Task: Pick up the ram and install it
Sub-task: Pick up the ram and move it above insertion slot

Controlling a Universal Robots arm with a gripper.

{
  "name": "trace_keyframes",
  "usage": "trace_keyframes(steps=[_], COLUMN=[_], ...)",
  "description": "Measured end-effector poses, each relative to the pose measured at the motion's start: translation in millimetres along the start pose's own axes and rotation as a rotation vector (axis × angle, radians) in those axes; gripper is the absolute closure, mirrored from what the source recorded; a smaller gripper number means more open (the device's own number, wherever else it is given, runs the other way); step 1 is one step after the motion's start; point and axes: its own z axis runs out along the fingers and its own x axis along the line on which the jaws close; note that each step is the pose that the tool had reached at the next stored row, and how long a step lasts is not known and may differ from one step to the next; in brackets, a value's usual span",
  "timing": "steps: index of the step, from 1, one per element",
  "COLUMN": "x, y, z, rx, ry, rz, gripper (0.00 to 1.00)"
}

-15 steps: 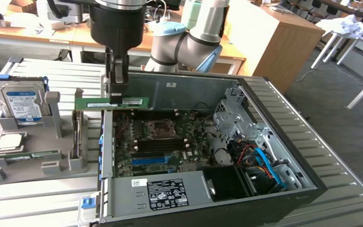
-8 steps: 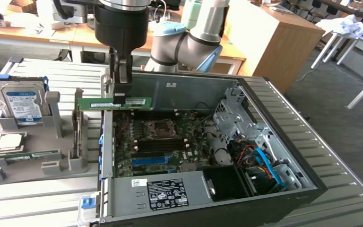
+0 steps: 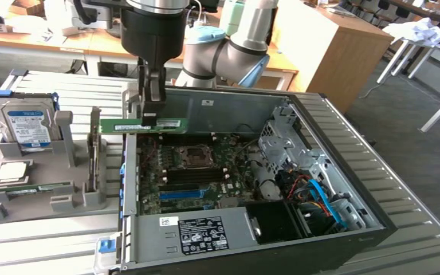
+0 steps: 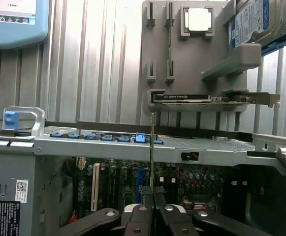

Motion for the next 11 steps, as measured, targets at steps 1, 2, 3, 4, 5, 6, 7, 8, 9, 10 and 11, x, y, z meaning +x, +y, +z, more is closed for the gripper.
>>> trace_keyframes(steps=[1, 2, 3, 4, 5, 6, 7, 8, 9, 10, 11], x=[0.0, 0.1, 0.1, 0.2, 0.2, 0.2, 0.3, 0.4, 0.4, 0.4, 0.5], y=[-0.8, -1.8, -2.6, -3.5, -4.3, -5.2, -6.1, -7.0, -7.9, -8.8, -9.7], z=[0.0, 0.0, 0.0, 0.0, 0.0, 0.0, 0.0, 0.0, 0.0, 0.0, 0.0], rx=[0.0000, 0.0000, 0.0000, -0.0001, 0.0000, -0.0001, 0.0000, -0.0001, -0.0001, -0.0001, 0.0000], ry=[0.0000, 0.0000, -0.0001, 0.0000, 0.0000, 0.0001, 0.0000, 0.0001, 0.0000, 0.0000, 0.0000], rz=[0.000, 0.000, 0.000, 0.000, 0.000, 0.000, 0.000, 0.000, 0.000, 0.000, 0.000], gripper=[0.88, 0.88, 0.88, 0.88, 0.88, 0.88, 0.88, 0.88, 0.88, 0.88, 0.88])
